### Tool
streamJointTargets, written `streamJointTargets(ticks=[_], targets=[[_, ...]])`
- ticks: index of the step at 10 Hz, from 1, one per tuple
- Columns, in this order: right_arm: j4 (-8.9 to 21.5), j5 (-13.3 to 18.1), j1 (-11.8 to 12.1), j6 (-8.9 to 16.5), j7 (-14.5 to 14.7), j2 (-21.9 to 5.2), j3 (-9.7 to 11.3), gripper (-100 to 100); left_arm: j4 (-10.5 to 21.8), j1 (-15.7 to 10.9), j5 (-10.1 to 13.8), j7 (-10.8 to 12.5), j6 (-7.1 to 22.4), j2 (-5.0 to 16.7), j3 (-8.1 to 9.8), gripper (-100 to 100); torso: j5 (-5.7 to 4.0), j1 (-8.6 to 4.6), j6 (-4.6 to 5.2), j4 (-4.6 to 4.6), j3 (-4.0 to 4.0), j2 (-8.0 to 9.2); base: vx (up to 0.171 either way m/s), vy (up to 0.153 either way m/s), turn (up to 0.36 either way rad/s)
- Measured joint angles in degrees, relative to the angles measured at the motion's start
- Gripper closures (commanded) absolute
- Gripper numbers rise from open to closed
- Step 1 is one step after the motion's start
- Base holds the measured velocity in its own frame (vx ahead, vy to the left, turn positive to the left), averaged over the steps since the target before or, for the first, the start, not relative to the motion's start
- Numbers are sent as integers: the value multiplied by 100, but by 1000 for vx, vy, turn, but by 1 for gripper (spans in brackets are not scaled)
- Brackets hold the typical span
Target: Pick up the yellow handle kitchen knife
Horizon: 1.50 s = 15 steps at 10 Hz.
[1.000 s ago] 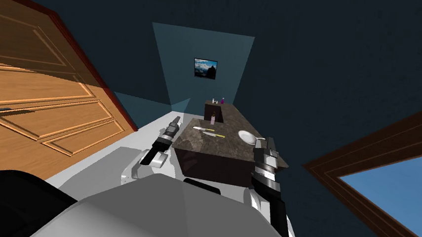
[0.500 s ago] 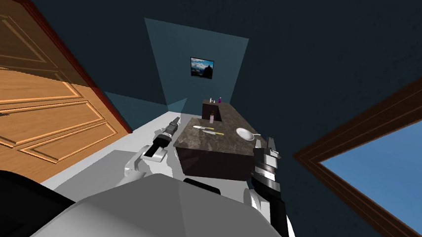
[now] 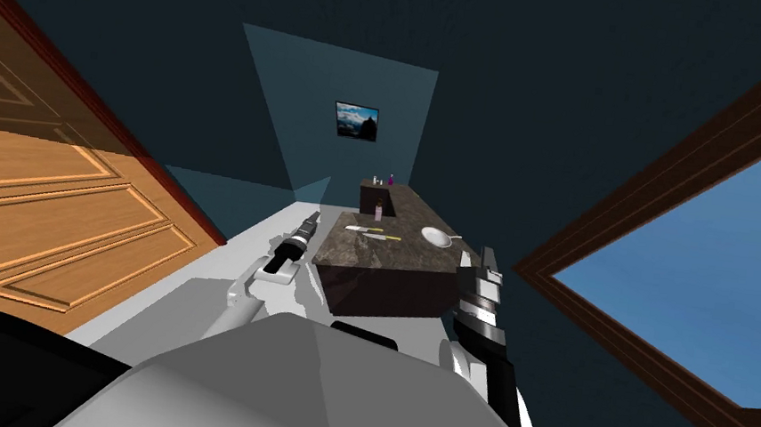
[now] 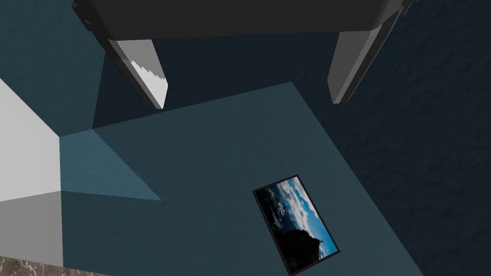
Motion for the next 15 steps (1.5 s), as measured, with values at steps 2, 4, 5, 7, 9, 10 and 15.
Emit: streamJointTargets(ticks=[2, 4, 5, 7, 9, 10, 15], targets=[[0, 0, -1, 0, 0, 0, 1, 0, 160, -194, -23, 22, 302, 95, 109, -100, -1, 0, 4, 0, 0, 0, -49, 39, -180], [0, 0, -1, 0, 0, 0, 0, 0, 478, -406, -60, 66, 580, 201, 282, -100, 0, 4, 3, 1, 2, 3, -56, 46, -167], [0, 0, 0, 0, 0, 0, 0, 0, 616, -508, -71, 87, 736, 247, 344, -100, 1, 5, -2, 1, 2, 3, -25, 24, 28], [0, 0, -1, 0, 0, 0, 0, 0, 855, -664, -104, 111, 982, 307, 461, -100, 0, -1, 3, -1, -2, -4, -40, 34, -191], [0, 0, 1, 0, 0, 0, 0, 0, 963, -772, -111, 138, 1271, 369, 530, -100, -1, -6, -3, -2, -4, -8, -27, 21, -109], [0, 0, -1, 0, 0, 0, 0, 0, 1078, -910, -137, 156, 1458, 422, 620, -100, -1, -4, 4, -1, -4, -6, -41, 35, -147], [0, 0, 0, 0, 0, 0, 0, 0, 1612, -1360, -185, 260, 2314, 655, 961, -100, -1, -4, 2, -1, -5, -9, -37, 30, -145]])
